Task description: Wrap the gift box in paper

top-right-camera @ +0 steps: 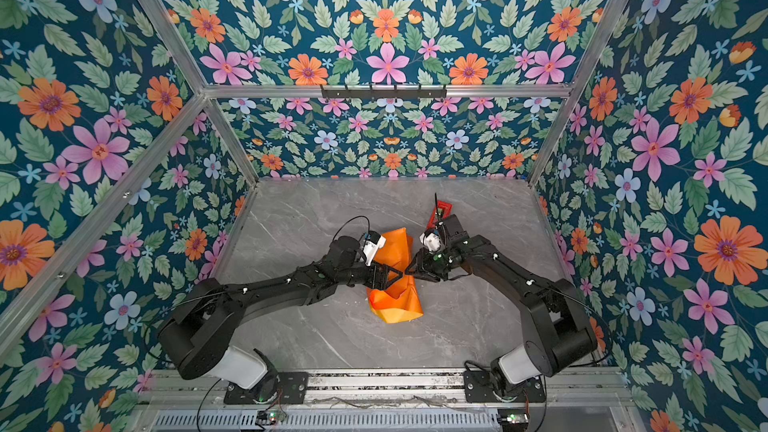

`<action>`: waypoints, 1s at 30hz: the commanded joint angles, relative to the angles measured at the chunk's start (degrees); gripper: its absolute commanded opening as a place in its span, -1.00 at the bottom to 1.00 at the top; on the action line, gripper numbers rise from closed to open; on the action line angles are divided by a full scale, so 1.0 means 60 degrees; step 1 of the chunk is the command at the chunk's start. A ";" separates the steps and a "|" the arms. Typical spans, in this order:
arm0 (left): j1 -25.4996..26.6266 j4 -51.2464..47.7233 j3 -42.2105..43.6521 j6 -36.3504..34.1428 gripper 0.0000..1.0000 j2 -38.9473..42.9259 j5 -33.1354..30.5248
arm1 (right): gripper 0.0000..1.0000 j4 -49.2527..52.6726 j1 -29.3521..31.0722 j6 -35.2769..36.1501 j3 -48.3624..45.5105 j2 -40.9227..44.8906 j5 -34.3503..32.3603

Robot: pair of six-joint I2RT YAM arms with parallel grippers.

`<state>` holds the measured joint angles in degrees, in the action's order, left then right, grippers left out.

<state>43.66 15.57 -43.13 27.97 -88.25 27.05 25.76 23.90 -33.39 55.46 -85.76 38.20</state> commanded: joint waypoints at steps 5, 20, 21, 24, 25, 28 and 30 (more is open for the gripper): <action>0.0010 -0.0955 0.0070 -0.0018 0.67 -0.0116 -0.0099 | -0.28 -0.0660 0.0071 -0.0386 -0.0364 -0.0088 0.0455; 0.0016 -0.0955 0.0092 -0.0030 0.67 -0.0102 -0.0099 | -0.52 -0.1227 0.0133 -0.0661 -0.0433 -0.0553 0.0764; 0.0012 -0.0955 0.0085 -0.0032 0.67 -0.0102 -0.0099 | -0.58 -0.1249 0.0144 -0.0664 -0.0411 -0.0574 0.0768; 0.0016 -0.0955 0.0074 -0.0025 0.67 -0.0102 -0.0100 | -0.79 -0.1157 0.0127 -0.0570 -0.0318 -0.0619 0.0697; 0.0007 -0.0955 0.0059 -0.0018 0.67 -0.0120 -0.0100 | -0.83 -0.1036 0.0120 -0.0485 -0.0242 -0.0641 0.0655; 0.0004 -0.0933 0.0033 0.0037 0.68 -0.0116 -0.0094 | -0.98 -0.0736 0.0043 -0.0234 0.0000 -0.0707 0.0621; 0.0000 -0.0886 0.0012 0.0097 0.69 -0.0102 -0.0030 | -1.00 -0.0489 -0.0024 -0.0022 0.0191 -0.0772 0.0607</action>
<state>43.66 15.90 -43.16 27.97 -88.33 27.03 20.67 24.14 -35.94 55.48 -90.11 42.24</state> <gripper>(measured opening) 0.842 0.057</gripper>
